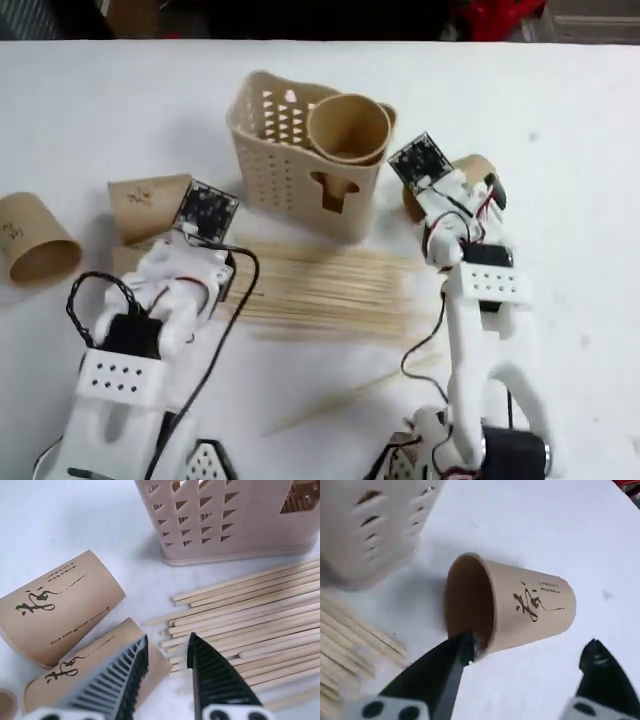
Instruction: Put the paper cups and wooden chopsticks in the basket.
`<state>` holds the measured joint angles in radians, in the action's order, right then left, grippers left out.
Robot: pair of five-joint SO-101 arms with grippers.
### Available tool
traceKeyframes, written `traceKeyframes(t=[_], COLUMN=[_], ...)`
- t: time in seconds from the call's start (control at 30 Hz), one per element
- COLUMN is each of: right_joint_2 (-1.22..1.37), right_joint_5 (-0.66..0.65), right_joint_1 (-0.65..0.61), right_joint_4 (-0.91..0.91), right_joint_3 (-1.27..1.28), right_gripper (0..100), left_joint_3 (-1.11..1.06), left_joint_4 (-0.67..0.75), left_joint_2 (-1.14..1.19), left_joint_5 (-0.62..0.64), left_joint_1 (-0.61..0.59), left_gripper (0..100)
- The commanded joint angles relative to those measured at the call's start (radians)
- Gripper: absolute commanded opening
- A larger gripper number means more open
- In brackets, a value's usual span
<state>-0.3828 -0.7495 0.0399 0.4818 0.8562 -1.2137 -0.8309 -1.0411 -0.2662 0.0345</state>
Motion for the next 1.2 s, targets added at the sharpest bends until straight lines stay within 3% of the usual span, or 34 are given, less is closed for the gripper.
traceKeyframes(t=[0.0,0.27,0.5,0.63,0.77,0.93,1.17], right_joint_2=[0.044,0.122,0.232,0.255,0.223,0.128,-0.071], right_joint_5=[-0.005,-0.005,-0.002,0.087,0.175,0.259,0.388], right_joint_1=[0.016,0.07,0.15,0.206,0.245,0.243,0.219], right_joint_4=[-0.082,-0.213,-0.252,-0.124,0.127,0.475,0.722], right_joint_3=[-0.008,-0.009,-0.06,-0.167,-0.308,-0.489,-0.697], right_gripper=[33.4,30.7,5.0,2.2,1.6,1.6,1.6], left_joint_3=[0.008,0.008,0.008,0.008,0.008,0.008,0.008], left_joint_4=[0.023,0.023,0.023,0.023,0.023,0.023,0.023], left_joint_2=[-0.012,-0.012,-0.012,-0.012,-0.012,-0.012,-0.012], left_joint_5=[-0.009,-0.009,-0.009,-0.009,-0.009,-0.009,-0.008], left_joint_1=[0.016,0.018,0.018,0.018,0.018,0.013,0.012], left_gripper=[14,14,14,14,14,14,14])
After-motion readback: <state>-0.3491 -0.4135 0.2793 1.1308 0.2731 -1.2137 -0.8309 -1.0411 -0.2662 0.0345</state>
